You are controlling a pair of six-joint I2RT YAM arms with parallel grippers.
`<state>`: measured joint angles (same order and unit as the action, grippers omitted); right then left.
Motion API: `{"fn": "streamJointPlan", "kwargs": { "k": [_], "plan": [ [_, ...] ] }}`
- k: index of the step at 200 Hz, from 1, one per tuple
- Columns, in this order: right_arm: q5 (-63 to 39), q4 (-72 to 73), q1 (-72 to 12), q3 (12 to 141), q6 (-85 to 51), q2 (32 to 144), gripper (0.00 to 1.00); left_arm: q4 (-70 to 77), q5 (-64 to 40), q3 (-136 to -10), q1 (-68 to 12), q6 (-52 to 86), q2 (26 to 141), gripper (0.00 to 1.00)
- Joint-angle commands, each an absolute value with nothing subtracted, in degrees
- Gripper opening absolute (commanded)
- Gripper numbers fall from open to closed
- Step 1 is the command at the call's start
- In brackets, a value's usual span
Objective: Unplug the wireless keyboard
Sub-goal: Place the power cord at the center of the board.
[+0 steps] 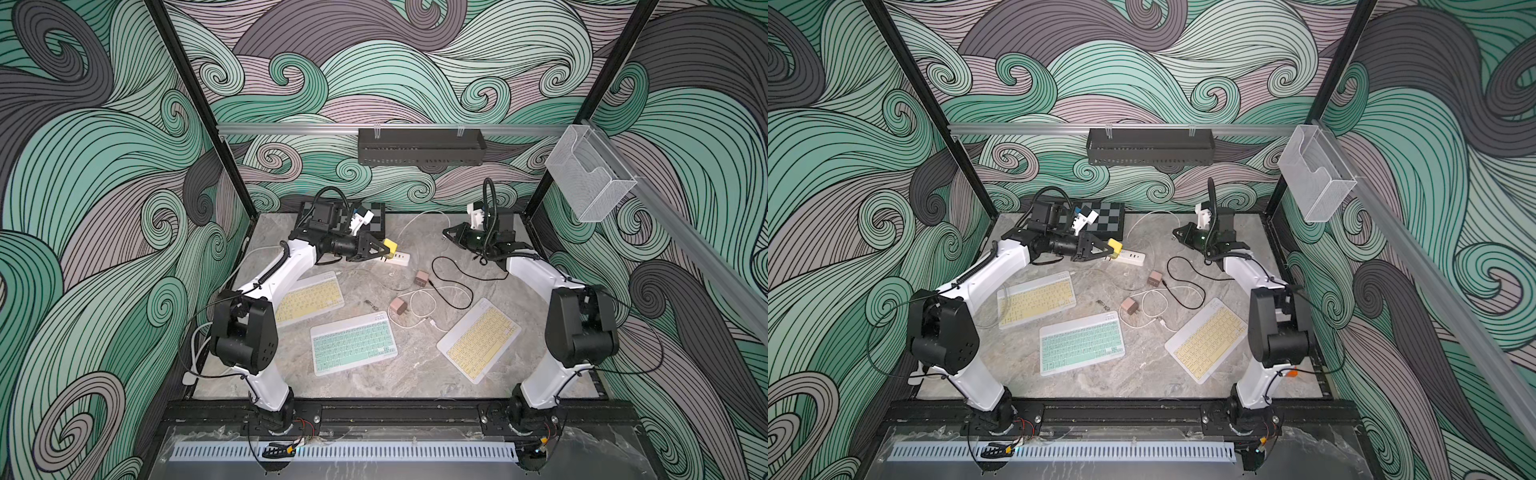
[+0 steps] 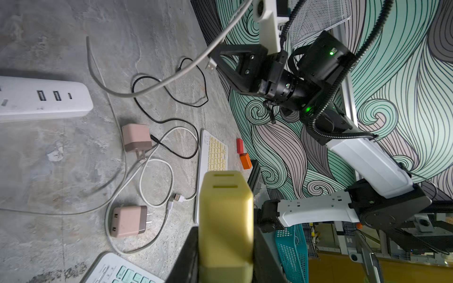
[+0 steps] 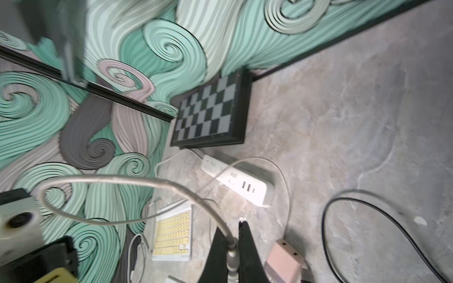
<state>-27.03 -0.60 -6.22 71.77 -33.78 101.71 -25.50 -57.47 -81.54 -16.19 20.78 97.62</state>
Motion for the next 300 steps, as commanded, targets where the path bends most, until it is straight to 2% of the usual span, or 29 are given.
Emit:
{"fn": "streamJointPlan", "kwargs": {
  "k": [1,38,92,109,137,163,252,276,300],
  "plan": [
    [-21.8,-5.7,-7.6,74.9,-30.3,103.8,0.00,-26.6,-57.1,-80.9,-15.8,18.3,96.3,0.00],
    [-22.0,-6.5,-8.0,76.7,-30.3,109.2,0.00,-25.7,-60.3,-78.1,-15.8,17.5,95.2,0.00],
    [-23.3,-8.2,-10.4,80.3,-29.8,114.0,0.00,-26.8,-55.9,-78.1,-13.6,18.3,95.8,0.00],
    [-23.2,-8.6,-10.8,81.1,-30.0,115.3,0.10,-26.8,-55.9,-78.2,-13.5,18.3,96.3,0.00],
    [-23.0,-9.7,-10.6,82.1,-29.8,116.5,0.37,-26.6,-55.5,-78.0,-13.2,18.1,96.6,0.00],
    [-23.5,-10.2,-10.0,82.0,-29.4,115.9,0.54,-26.7,-54.9,-78.6,-12.8,18.1,98.1,0.00],
    [-25.1,-9.2,-6.8,77.3,-30.2,107.5,0.55,-28.0,-44.6,-88.3,-13.0,17.1,113.1,0.00],
    [-25.2,-8.7,-6.4,75.3,-30.3,104.7,0.55,-27.5,-39.6,-90.5,-14.1,17.3,117.0,0.00],
    [-25.7,-8.0,-6.1,73.7,-30.4,103.0,0.55,-27.4,-39.0,-93.0,-16.3,16.6,120.6,0.00]
  ]
}}
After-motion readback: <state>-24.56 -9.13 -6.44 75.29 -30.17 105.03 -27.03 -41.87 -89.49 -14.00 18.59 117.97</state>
